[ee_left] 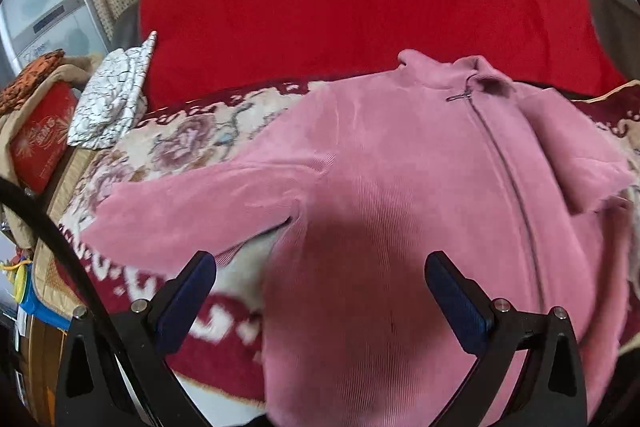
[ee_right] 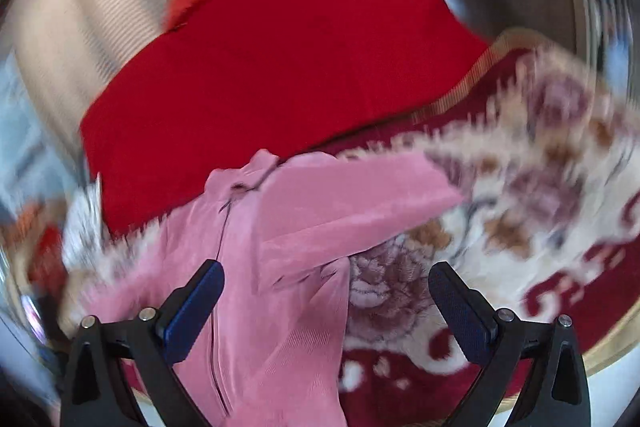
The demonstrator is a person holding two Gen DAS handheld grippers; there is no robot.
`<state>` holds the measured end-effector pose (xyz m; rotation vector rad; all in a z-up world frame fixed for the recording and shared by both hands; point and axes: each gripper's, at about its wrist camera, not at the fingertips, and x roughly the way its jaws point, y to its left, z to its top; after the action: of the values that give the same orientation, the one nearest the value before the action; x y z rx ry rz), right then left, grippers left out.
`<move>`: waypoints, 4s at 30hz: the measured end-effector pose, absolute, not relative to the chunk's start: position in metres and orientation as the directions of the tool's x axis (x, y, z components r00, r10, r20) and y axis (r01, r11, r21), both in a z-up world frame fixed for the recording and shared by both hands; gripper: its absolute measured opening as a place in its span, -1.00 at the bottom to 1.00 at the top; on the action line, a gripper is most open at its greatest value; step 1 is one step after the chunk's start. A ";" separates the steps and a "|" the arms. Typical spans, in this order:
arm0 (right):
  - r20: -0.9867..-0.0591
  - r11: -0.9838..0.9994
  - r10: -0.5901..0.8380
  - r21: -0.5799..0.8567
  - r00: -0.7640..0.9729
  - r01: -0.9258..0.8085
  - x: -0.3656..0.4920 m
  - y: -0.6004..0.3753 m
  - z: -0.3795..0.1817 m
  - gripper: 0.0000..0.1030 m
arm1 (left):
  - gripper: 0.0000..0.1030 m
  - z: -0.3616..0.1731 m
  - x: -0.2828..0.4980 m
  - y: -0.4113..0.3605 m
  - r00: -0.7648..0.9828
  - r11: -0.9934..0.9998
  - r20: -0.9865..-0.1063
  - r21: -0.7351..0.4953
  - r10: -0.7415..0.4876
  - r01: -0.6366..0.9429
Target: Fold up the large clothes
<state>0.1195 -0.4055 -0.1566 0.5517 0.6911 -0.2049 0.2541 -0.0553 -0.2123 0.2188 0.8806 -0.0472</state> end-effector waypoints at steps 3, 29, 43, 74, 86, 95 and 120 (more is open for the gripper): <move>-0.638 0.680 0.097 0.603 0.764 0.418 0.144 -0.455 -0.198 1.00 | 1.00 -0.231 0.277 -0.069 0.612 0.973 -0.790 0.163 0.031 0.161; -0.436 0.689 0.174 0.694 0.883 0.207 0.265 -0.455 -0.205 -0.77 | 1.00 -0.239 0.296 -0.043 0.608 0.987 -0.785 -0.025 -0.119 0.161; -0.342 0.611 0.689 0.749 0.639 -0.258 0.292 -0.257 -0.193 -0.24 | 1.00 -0.203 0.298 0.056 0.754 0.977 -0.649 -0.207 -0.098 -0.052; -0.620 0.866 0.354 0.501 0.700 0.006 0.274 -0.293 -0.212 0.32 | 0.76 -0.211 0.282 0.175 0.710 0.883 -0.680 -0.202 0.186 -0.425; -0.624 0.874 0.372 0.484 0.687 -0.034 0.278 -0.278 -0.216 0.32 | 0.47 -0.284 0.301 0.293 0.689 0.632 -0.724 -0.552 -0.039 -0.544; -0.615 0.871 0.332 0.490 0.715 0.018 0.271 -0.304 -0.214 0.32 | -0.93 -0.234 0.315 0.249 0.783 0.812 -0.622 -0.459 -0.005 -0.361; -0.591 0.766 0.389 0.634 0.707 0.108 0.276 -0.363 -0.216 0.64 | 0.72 -0.161 0.316 0.012 0.792 0.911 -0.464 -0.305 -0.397 0.278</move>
<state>0.2755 -0.3632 -0.2159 0.6968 0.7843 0.1710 0.3160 0.0116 -0.1609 -0.2266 0.5469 -0.3669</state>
